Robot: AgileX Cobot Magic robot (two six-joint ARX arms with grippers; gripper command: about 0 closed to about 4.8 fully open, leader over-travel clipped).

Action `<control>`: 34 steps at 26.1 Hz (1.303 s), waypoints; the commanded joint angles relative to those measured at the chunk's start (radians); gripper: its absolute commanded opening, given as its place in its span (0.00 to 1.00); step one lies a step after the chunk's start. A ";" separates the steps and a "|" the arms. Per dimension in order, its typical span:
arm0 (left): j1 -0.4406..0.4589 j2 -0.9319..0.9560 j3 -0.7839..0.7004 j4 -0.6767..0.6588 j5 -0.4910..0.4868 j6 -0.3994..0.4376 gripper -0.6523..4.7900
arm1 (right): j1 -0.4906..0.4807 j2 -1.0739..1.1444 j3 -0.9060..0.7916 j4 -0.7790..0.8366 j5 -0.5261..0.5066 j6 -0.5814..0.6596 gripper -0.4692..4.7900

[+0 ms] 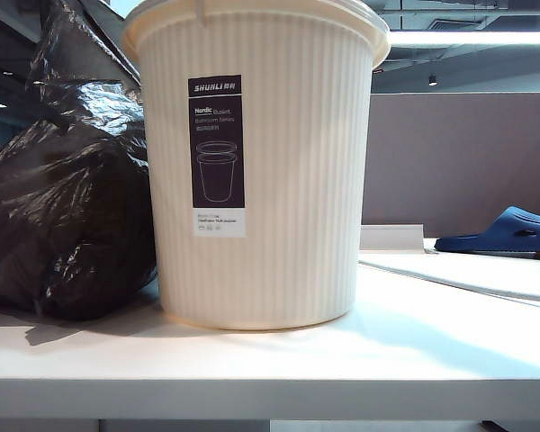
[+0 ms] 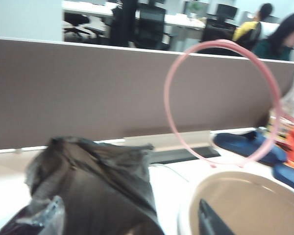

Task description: Open the ring lid of the trash can, pull out the black garbage bag inside, and place it on the table.

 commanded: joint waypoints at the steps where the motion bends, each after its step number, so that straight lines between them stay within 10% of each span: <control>1: -0.002 -0.055 0.003 0.028 0.025 -0.025 0.74 | 0.001 -0.032 0.004 0.010 0.008 -0.008 0.78; 27: -0.046 -0.612 -0.359 0.108 0.119 -0.117 0.73 | 0.002 -0.370 -0.092 -0.229 0.261 -0.150 0.78; 34: -0.098 -0.726 -0.478 0.108 0.093 -0.135 0.55 | 0.001 -0.552 -0.350 -0.178 0.304 -0.141 0.76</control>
